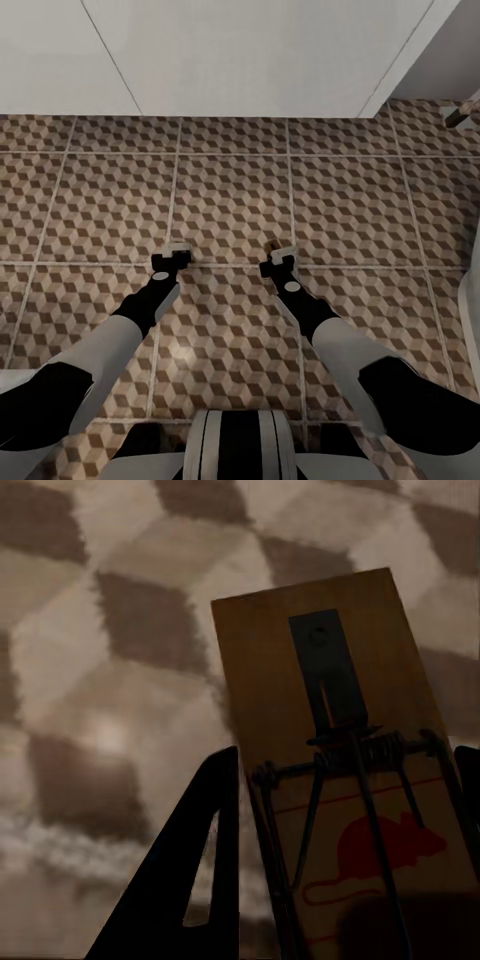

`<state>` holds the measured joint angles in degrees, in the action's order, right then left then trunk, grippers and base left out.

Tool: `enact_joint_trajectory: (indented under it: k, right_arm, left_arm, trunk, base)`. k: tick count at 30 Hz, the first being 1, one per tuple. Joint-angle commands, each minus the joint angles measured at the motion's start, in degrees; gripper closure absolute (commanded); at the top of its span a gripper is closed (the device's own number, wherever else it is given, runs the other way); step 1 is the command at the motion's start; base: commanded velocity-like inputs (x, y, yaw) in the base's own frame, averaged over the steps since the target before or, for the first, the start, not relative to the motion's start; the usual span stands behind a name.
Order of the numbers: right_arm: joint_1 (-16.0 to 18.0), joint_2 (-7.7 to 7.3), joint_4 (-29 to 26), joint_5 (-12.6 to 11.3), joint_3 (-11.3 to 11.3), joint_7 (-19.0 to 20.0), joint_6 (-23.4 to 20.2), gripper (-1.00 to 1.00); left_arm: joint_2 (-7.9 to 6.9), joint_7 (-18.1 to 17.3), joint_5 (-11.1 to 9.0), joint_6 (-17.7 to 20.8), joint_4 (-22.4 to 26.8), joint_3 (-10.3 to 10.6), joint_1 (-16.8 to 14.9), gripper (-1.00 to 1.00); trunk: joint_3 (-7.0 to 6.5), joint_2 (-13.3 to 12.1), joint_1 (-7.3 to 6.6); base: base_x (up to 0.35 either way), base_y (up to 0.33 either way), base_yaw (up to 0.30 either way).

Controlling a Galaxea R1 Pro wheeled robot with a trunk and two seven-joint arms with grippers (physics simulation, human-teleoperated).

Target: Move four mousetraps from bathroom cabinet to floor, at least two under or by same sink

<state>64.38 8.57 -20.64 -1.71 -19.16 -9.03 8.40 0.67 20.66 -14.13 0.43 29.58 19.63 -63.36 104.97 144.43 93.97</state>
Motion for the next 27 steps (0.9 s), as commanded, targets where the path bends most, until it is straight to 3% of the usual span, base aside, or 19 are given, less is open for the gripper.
enact_joint_trajectory:
  k: [1,7,13,17,22,27]
  right_arm:
    - [0.05,-0.03,0.09,-0.31,-0.44,-0.28,0.18,1.0]
    - [0.05,-0.04,0.11,-0.26,-0.44,-0.28,0.34,1.0]
    - [0.05,-0.29,0.24,-0.14,-0.47,-0.44,4.62,1.0]
    - [0.05,-0.38,0.29,0.11,-0.47,-0.64,6.28,1.0]
    - [0.05,-0.34,0.11,0.2,-0.4,-0.78,6.28,1.0]
    - [0.05,-0.18,-0.21,0.21,-0.3,-0.84,4.38,1.0]
  left_arm:
    - [-0.06,0.66,-0.42,0.1,0.04,0.5,-0.04,1.0]
    - [-0.06,0.67,-0.42,-0.05,0.04,0.51,-0.01,1.0]
    - [-0.02,0.79,-0.34,-0.13,1.48,0.5,-0.01,1.0]
    - [-0.02,3.18,-0.23,-0.14,2.77,0.5,-0.01,1.0]
    - [0.09,6.27,-0.38,-0.18,3.21,0.5,-0.01,1.0]
    - [0.06,6.45,-0.38,-0.24,3.65,0.48,-0.01,1.0]
  trunk:
    - [0.03,0.01,0.02]
    - [0.03,0.01,0.02]
    - [0.03,0.01,0.02]
    - [0.03,0.01,0.02]
    - [0.03,0.01,0.02]
    - [0.03,0.01,0.02]
  base:
    - [0.288,0.144,0.0]
    - [0.28,0.139,0.0]
    - [0.07,0.032,0.0]
    - [0.009,0.004,0.0]
    - [0.002,0.001,0.0]
    - [0.0,0.0,0.0]
